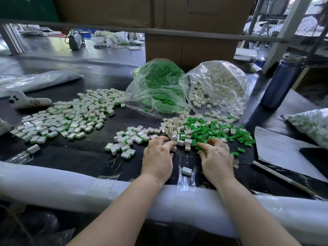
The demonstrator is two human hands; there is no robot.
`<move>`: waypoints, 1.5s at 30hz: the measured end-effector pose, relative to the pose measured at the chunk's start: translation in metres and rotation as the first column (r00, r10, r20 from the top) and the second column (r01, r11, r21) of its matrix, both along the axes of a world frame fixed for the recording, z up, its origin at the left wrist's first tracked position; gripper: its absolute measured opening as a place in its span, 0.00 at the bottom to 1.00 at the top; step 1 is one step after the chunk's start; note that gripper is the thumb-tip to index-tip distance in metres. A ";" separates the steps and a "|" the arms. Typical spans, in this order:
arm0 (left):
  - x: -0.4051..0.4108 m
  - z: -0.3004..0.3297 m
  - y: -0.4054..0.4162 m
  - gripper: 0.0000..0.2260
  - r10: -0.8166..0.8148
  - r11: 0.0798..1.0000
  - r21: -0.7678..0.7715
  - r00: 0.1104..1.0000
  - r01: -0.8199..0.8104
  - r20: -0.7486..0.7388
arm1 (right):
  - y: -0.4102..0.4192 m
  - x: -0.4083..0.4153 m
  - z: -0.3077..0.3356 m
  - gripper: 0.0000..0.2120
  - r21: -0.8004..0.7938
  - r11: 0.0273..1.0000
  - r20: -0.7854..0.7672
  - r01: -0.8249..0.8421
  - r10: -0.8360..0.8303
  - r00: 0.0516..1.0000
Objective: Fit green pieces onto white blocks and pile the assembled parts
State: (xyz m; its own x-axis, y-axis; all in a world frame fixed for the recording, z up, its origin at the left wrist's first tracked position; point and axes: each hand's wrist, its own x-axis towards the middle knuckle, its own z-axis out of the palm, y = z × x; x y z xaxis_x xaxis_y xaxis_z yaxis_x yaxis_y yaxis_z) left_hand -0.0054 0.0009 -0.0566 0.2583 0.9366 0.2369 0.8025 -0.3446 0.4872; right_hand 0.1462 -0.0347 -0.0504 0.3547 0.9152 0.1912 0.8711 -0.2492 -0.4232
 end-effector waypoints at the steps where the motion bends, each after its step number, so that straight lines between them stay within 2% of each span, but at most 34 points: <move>1: 0.000 0.000 0.000 0.16 0.001 1.000 0.011 1.000 -0.001 0.023 | 0.000 0.000 0.000 0.15 -0.004 1.000 0.011 -0.002 0.002 1.000; 6: 0.000 0.001 -0.001 0.07 0.002 0.999 0.034 0.996 -0.005 0.094 | -0.002 -0.001 0.001 0.08 0.035 0.999 -0.011 -0.011 0.011 1.000; 9: 0.000 0.001 -0.002 0.08 -0.012 0.999 0.036 0.994 0.008 0.109 | -0.003 -0.001 0.001 0.09 0.039 0.999 -0.008 0.003 -0.002 1.000; 12: 0.001 0.000 -0.001 0.12 -0.033 0.999 0.021 0.998 0.032 0.046 | -0.003 -0.001 0.002 0.12 0.012 1.000 0.021 0.006 -0.006 1.000; 16: 0.001 0.000 0.000 0.10 -0.030 1.000 -0.007 0.999 0.030 0.023 | -0.002 -0.001 0.001 0.09 -0.012 1.000 0.055 -0.002 0.003 0.998; 18: 0.001 0.002 -0.002 0.07 -0.058 0.998 -0.015 0.995 0.060 0.083 | -0.002 -0.001 0.001 0.09 0.045 0.999 0.048 -0.012 0.010 0.999; 20: 0.000 0.005 -0.004 0.04 -0.106 0.992 -0.050 0.972 0.119 0.210 | -0.003 -0.001 0.002 0.07 0.186 0.982 -0.004 -0.037 0.039 0.999; 22: -0.001 0.009 -0.005 0.06 -0.137 0.979 -0.099 0.930 0.180 0.340 | -0.006 -0.002 0.003 0.06 0.268 0.961 -0.098 -0.071 0.100 0.990; 24: -0.002 0.011 -0.006 0.09 -0.140 0.968 -0.133 0.897 0.213 0.419 | -0.007 -0.004 0.003 0.07 0.260 0.960 -0.160 -0.107 0.152 0.975; 31: -0.003 0.011 -0.004 0.10 -0.081 0.958 -0.188 0.834 0.216 0.547 | -0.009 -0.005 0.005 0.03 0.220 0.966 -0.151 -0.137 0.173 0.973; 34: -0.004 0.011 -0.003 0.09 -0.069 0.959 -0.191 0.826 0.209 0.560 | -0.009 -0.007 0.005 0.03 0.188 0.967 -0.172 -0.172 0.205 0.964; 38: -0.004 0.010 -0.002 0.09 -0.065 0.961 -0.189 0.826 0.204 0.560 | -0.007 -0.005 0.004 0.09 0.131 0.971 -0.241 -0.201 0.228 0.943; 43: -0.004 0.009 -0.002 0.09 -0.066 0.959 -0.192 0.825 0.208 0.561 | -0.009 -0.007 0.008 0.15 0.084 0.951 -0.380 -0.297 0.306 0.873; 45: -0.004 0.008 -0.001 0.08 -0.064 0.960 -0.190 0.825 0.204 0.562 | -0.010 -0.006 0.008 0.14 0.064 0.943 -0.393 -0.327 0.325 0.860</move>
State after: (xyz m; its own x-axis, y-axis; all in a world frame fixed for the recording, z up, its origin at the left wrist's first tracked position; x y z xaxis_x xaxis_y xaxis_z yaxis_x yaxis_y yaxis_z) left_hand -0.0091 -0.0005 -0.0486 0.2794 0.9472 0.1575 0.3347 -0.2498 0.9086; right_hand 0.1400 -0.0446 -0.0426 0.0806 0.9922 0.0950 0.6651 0.0174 -0.7465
